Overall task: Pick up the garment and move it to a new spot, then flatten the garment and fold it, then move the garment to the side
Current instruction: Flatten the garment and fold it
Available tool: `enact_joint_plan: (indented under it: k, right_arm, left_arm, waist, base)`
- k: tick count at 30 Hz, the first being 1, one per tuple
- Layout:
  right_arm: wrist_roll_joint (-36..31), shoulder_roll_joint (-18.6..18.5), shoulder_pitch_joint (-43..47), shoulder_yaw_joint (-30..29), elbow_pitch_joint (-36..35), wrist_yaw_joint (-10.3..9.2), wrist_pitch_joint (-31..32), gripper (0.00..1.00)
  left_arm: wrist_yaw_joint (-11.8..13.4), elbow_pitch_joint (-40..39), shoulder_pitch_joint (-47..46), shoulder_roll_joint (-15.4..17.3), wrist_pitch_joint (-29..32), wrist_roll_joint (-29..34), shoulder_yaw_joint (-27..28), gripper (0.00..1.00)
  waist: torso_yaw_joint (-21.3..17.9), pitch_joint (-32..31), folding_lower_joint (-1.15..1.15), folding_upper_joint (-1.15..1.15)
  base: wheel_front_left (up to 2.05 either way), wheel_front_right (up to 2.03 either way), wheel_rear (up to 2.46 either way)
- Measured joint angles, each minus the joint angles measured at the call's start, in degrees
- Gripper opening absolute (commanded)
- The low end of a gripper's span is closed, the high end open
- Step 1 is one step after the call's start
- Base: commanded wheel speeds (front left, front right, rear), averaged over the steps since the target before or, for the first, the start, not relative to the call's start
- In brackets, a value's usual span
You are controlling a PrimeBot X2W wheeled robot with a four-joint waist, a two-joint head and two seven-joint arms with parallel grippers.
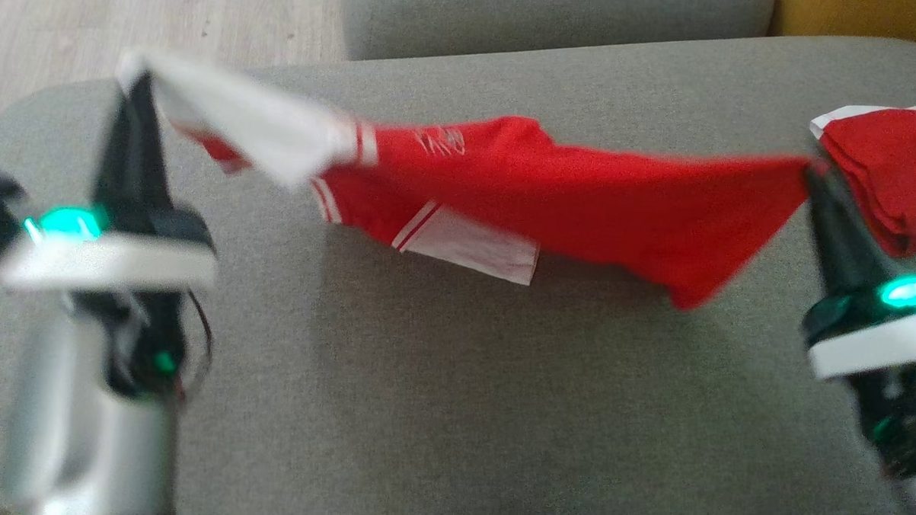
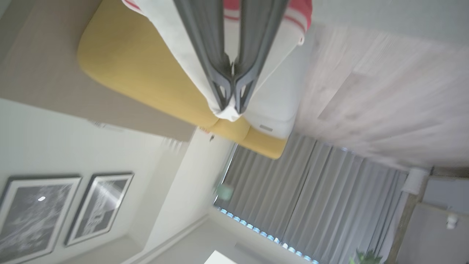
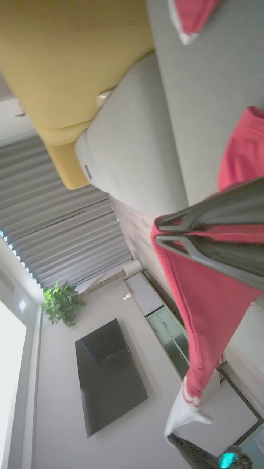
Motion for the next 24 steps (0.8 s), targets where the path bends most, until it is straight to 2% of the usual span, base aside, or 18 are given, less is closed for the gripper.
enact_joint_plan:
  k: [5,9,14,17,19,24]
  right_arm:
    - [0.48,-5.77,-6.32,-3.77,-5.08,0.0,2.9,0.0]
    - [-0.25,-8.5,-14.79,-6.28,-4.85,0.0,6.69,0.0]
    - [-1.47,-7.76,-29.46,-3.49,0.09,0.0,13.69,0.0]
    - [-3.68,-7.04,-40.83,-0.55,4.89,0.0,15.86,0.0]
    - [-5.28,-6.06,-48.48,0.81,8.9,0.0,15.83,0.0]
    - [-7.9,-3.46,-63.3,3.64,19.46,0.0,12.27,0.0]
  left_arm:
    - [0.0,-2.88,-13.68,1.74,7.24,-6.45,1.75,0.0]
    - [0.05,-1.86,-23.71,2.89,12.21,-8.49,1.57,0.0]
    - [0.15,5.49,-38.22,4.37,15.84,-8.56,1.04,0.0]
    - [0.24,11.71,-47.46,5.55,15.99,-7.06,-0.32,0.0]
    - [0.59,16.49,-53.42,6.27,15.04,-4.65,-1.05,0.0]
    - [0.64,28.2,-66.86,7.95,6.94,3.11,-4.09,0.0]
  waist:
    - [-0.24,0.2,0.0,0.0]
    - [-0.34,2.12,0.0,0.0]
    - [-0.59,6.3,0.0,0.0]
    - [-0.62,9.91,0.0,0.0]
    - [-0.57,12.59,0.0,0.0]
    - [-0.3,19.28,0.0,0.0]
  base:
    - [0.0,0.0,0.0]
    - [0.0,0.0,0.0]
    - [0.0,0.0,0.0]
    - [0.0,0.0,0.0]
    - [0.0,0.0,0.0]
    - [0.0,0.0,0.0]
